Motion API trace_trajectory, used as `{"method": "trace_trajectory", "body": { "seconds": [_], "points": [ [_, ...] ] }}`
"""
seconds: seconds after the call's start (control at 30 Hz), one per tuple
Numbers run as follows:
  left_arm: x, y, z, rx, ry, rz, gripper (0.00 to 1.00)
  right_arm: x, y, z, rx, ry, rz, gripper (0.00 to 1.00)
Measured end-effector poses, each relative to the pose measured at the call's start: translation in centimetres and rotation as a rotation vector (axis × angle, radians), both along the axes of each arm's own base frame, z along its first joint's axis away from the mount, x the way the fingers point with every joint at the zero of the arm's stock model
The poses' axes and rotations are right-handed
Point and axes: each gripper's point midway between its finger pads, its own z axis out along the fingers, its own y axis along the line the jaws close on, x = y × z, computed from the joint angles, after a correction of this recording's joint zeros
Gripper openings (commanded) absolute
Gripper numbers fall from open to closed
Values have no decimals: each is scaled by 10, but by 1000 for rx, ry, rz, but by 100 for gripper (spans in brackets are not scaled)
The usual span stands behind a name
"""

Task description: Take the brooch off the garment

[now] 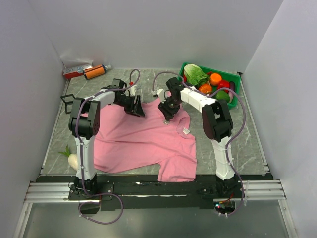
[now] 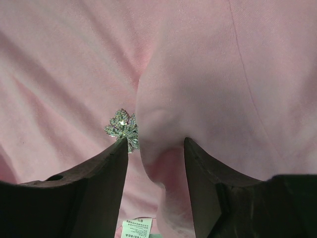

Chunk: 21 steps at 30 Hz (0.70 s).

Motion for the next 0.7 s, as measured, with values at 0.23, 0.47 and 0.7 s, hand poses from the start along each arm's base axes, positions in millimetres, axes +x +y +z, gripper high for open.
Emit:
{"method": "trace_trajectory", "body": {
  "seconds": [0.23,0.47,0.7],
  "points": [
    [-2,1,-1,2,9,0,59,-2,0,-3,-3,19,-16,55],
    [-2,1,-1,3,13,0,59,0,2,-4,-5,36,-38,55],
    [-2,1,-2,3,14,0,59,1,2,-5,-6,45,-53,55]
  ]
}}
